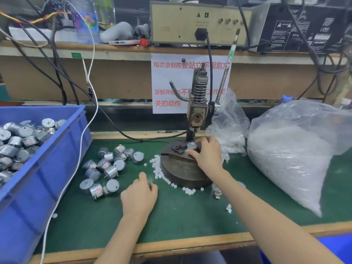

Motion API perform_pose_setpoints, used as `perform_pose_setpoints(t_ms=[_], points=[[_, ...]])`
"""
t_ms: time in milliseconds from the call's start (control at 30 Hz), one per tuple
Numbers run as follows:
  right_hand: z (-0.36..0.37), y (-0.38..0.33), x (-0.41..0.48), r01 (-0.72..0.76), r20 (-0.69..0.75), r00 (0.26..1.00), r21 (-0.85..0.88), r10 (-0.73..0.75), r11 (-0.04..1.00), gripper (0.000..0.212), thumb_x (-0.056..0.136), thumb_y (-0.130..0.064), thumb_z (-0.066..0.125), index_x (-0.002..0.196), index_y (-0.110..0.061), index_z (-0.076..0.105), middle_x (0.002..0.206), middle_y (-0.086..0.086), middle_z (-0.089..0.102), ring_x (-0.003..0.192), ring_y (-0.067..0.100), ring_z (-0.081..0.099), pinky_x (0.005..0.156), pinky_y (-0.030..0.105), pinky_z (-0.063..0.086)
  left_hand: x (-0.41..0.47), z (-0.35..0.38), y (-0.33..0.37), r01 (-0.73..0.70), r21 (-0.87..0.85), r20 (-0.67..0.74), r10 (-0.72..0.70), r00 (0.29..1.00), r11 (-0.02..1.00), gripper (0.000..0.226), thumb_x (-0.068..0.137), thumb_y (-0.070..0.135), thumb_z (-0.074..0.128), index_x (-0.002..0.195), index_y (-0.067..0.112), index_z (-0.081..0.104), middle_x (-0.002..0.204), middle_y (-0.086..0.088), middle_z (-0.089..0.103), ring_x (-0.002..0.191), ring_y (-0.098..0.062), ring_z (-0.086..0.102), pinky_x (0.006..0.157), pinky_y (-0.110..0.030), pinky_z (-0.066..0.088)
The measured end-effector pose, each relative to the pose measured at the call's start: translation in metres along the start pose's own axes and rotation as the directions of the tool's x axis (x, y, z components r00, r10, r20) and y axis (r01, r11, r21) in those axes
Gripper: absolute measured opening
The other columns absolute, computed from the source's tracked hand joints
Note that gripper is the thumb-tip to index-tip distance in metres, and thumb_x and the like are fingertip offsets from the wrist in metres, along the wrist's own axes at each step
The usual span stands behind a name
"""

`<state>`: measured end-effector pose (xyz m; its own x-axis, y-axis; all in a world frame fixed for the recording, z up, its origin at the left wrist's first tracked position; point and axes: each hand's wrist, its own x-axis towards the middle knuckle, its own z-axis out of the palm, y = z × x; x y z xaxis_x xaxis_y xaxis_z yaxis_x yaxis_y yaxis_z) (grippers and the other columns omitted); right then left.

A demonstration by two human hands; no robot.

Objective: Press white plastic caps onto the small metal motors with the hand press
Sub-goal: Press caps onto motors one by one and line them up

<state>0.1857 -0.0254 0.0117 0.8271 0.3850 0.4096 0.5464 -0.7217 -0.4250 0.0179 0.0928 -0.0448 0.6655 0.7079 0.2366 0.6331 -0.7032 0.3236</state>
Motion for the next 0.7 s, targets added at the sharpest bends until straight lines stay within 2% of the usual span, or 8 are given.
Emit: perform_pose_setpoints(t_ms=[167,267,333,433,500,567,600,700], points=[[0.001,-0.005,-0.004,-0.062,0.037,0.997,-0.135,0.067,0.989,0.066,0.085,-0.059,0.052,0.125,-0.006,0.047,0.128,0.015,0.047,0.12,0.031,0.04,0.097,0.039,0.036,-0.002,0.0,-0.003,-0.003,-0.018,-0.018,0.003,1.0,1.0,0.012,0.09,0.026,0.037,0.085,0.016,0.032,0.085,0.001,0.06,0.082,-0.025,0.06,0.059,-0.031,0.034],[-0.014,-0.004,0.001,-0.198,0.118,0.975,0.097,0.186,0.975,0.076,0.086,-0.062,0.047,0.133,-0.002,0.041,0.132,0.019,0.044,0.123,0.034,0.04,0.101,0.042,0.037,-0.003,-0.002,-0.005,-0.003,-0.044,-0.014,0.003,1.0,0.999,0.01,0.089,0.023,0.038,0.083,0.016,0.034,0.084,0.001,0.059,0.08,-0.025,0.058,0.059,-0.031,0.035],[-0.033,-0.005,0.011,-0.253,0.023,0.966,0.318,0.259,0.914,0.067,0.088,-0.051,0.051,0.133,-0.003,0.042,0.134,0.017,0.046,0.124,0.031,0.042,0.101,0.04,0.036,-0.003,-0.002,-0.004,-0.004,-0.052,-0.013,0.003,1.0,0.999,0.01,0.089,0.022,0.038,0.083,0.016,0.034,0.082,0.002,0.059,0.079,-0.024,0.058,0.059,-0.031,0.035],[-0.066,-0.02,0.034,-0.208,-0.084,0.949,0.56,0.305,0.802,0.056,0.088,-0.029,0.052,0.137,-0.005,0.038,0.137,0.01,0.045,0.124,0.026,0.043,0.102,0.039,0.036,-0.004,-0.002,-0.004,-0.014,-0.061,-0.022,0.013,1.0,0.998,0.01,0.089,0.022,0.038,0.082,0.016,0.034,0.079,0.003,0.057,0.076,-0.023,0.056,0.058,-0.031,0.035],[-0.087,-0.037,0.053,-0.178,-0.072,0.952,0.661,0.297,0.729,0.045,0.089,-0.022,0.049,0.131,-0.006,0.042,0.118,0.008,0.053,0.103,0.023,0.051,0.084,0.033,0.046,-0.005,-0.002,-0.005,-0.019,-0.061,-0.031,0.018,0.999,0.998,0.011,0.089,0.023,0.038,0.082,0.016,0.034,0.077,0.004,0.055,0.071,-0.022,0.05,0.057,-0.031,0.034],[-0.106,-0.052,0.073,-0.153,-0.061,0.955,0.738,0.291,0.657,0.027,0.089,-0.017,0.047,0.114,-0.007,0.046,0.092,0.003,0.053,0.074,0.015,0.048,0.058,0.024,0.037,-0.006,-0.003,-0.004,-0.022,-0.063,-0.037,0.02,0.999,0.998,0.011,0.09,0.023,0.037,0.082,0.017,0.034,0.076,0.005,0.054,0.069,-0.02,0.046,0.057,-0.03,0.033],[-0.115,-0.058,0.083,-0.138,-0.076,0.953,0.754,0.294,0.642,0.024,0.089,-0.015,0.046,0.112,-0.008,0.046,0.091,0.003,0.054,0.07,0.013,0.046,0.058,0.024,0.036,-0.007,-0.004,-0.004,-0.022,-0.066,-0.04,0.019,0.999,0.998,0.011,0.09,0.023,0.037,0.081,0.017,0.034,0.076,0.006,0.053,0.068,-0.02,0.045,0.057,-0.03,0.033],[-0.14,-0.073,0.108,-0.131,-0.096,0.944,0.768,0.315,0.627,0.042,0.09,-0.017,0.047,0.129,-0.005,0.041,0.112,0.009,0.053,0.085,0.017,0.046,0.065,0.024,0.037,-0.007,-0.004,-0.002,-0.01,-0.06,-0.038,0.008,0.999,0.998,0.011,0.089,0.023,0.037,0.081,0.017,0.033,0.077,0.005,0.055,0.071,-0.021,0.05,0.059,-0.031,0.036]])
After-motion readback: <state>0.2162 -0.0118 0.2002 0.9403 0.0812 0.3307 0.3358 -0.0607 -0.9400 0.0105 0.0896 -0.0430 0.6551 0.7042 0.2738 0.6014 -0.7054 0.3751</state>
